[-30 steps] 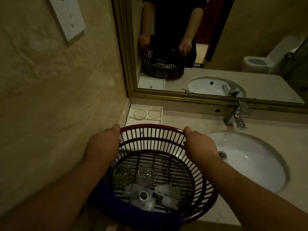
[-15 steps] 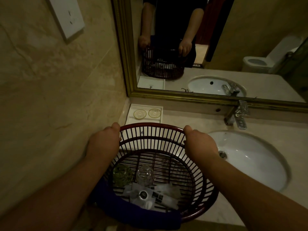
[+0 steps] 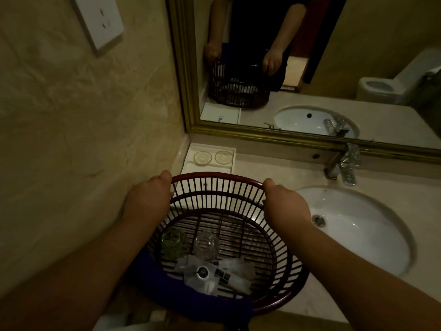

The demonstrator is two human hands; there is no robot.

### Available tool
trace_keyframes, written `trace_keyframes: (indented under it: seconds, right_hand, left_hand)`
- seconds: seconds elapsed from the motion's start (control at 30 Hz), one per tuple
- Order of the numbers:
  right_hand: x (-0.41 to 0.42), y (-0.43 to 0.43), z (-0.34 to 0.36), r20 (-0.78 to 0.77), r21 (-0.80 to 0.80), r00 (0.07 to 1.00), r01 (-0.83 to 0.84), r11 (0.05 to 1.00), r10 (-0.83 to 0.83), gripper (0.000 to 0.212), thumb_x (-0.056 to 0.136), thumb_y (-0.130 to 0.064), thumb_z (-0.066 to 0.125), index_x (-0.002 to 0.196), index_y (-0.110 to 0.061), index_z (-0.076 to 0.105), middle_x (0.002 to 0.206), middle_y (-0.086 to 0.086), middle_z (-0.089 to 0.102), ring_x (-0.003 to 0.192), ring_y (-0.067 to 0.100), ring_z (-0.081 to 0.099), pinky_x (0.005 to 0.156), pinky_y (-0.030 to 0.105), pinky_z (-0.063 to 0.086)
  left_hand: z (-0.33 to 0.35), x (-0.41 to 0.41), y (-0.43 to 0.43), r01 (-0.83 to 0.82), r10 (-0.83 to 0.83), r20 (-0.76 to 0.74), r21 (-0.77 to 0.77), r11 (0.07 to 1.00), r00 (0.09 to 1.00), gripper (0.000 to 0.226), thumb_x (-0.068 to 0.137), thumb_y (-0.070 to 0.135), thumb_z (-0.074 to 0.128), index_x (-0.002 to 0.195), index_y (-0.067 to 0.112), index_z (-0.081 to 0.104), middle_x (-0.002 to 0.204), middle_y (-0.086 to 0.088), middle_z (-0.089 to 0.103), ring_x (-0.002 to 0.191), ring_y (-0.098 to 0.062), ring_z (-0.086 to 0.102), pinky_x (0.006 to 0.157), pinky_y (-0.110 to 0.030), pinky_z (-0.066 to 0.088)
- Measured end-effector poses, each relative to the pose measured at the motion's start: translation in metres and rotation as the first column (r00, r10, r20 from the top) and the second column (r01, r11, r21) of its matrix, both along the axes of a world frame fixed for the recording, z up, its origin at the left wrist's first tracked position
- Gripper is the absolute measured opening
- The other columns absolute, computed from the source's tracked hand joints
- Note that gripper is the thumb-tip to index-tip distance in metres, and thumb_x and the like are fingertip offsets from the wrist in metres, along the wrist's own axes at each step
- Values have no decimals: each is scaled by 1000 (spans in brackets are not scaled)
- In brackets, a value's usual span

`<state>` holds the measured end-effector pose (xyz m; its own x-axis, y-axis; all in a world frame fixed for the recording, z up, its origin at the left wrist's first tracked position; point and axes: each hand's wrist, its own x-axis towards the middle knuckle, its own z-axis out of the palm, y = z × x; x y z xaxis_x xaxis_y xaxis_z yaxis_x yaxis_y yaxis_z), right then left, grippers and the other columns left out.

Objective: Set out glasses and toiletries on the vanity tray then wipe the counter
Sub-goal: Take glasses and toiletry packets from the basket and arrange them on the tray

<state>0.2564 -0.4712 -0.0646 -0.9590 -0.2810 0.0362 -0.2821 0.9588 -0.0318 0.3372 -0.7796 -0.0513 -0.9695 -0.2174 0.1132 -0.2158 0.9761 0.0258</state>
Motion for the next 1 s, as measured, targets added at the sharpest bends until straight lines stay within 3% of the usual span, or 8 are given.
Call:
trace_keyframes:
  seconds: [0.1,0.2,0.37,0.53,0.67,0.77,0.87,1.0]
  right_hand:
    - [-4,2,-5,3,-24,1000,-15,1000,16,48,76,-19,81,100,-28,41,66,-8,46,49,13,49,38,26,35]
    - [-4,4,-7,0,-25,1000,-28,999,28,49,75,-20,81,98,-29,39,65,-9,44,47,10,46,36,24,30]
    - [-2,2,1,28,-72,1000,-2,997,4,33,83,-28,69,98,-30,39,71,-9,44,55,15,47,42,27,28]
    - [-17,-31,15,106,-88,989,-90,992,99,36,85,-45,67,110,-25,50,90,-1,60,78,24,60,59,32,42]
    - [-34,-85,18,114,-76,956,-262,962,270,47,84,-45,71,121,-25,49,99,2,61,87,29,65,62,35,45]
    - [-41,-106,14,76,-27,957,-279,960,280,35,88,-35,68,118,-24,53,78,-4,52,69,24,55,54,31,36]
    - [-41,-104,7,49,-10,964,-260,965,261,23,92,-37,66,108,-24,56,64,-8,36,61,22,44,49,30,27]
    - [-42,-102,7,46,-32,962,-268,963,270,23,92,-40,68,105,-25,56,64,-7,40,61,22,48,51,31,34]
  left_hand:
    - [-3,-2,-3,4,-4,-13,3,1000,1000,29,91,27,69,90,16,43,77,-7,62,57,-26,60,47,-30,40]
    - [-3,-3,-3,16,-16,-12,-5,1000,1000,28,91,27,70,92,15,44,78,-8,63,57,-27,60,46,-32,44]
    - [-1,-3,1,6,-6,-1,-61,998,1000,24,90,27,68,100,12,52,81,-10,62,58,-27,59,46,-30,37]
    - [4,-42,8,95,-82,156,-79,992,984,31,85,45,66,103,23,53,93,-2,61,78,-22,59,58,-32,38]
    - [4,-82,14,222,-229,301,56,973,926,33,82,45,69,104,25,54,89,3,58,76,-18,51,61,-33,45]
    - [-6,-89,8,251,-256,266,53,967,929,26,80,44,71,91,29,53,77,7,54,68,-15,46,55,-30,37]
    - [-14,-83,9,285,-283,175,11,958,943,36,80,44,74,77,30,41,63,12,36,60,-15,41,47,-29,25]
    - [-12,-81,12,296,-298,120,29,955,947,37,82,42,74,78,29,40,64,9,41,62,-18,45,50,-29,31]
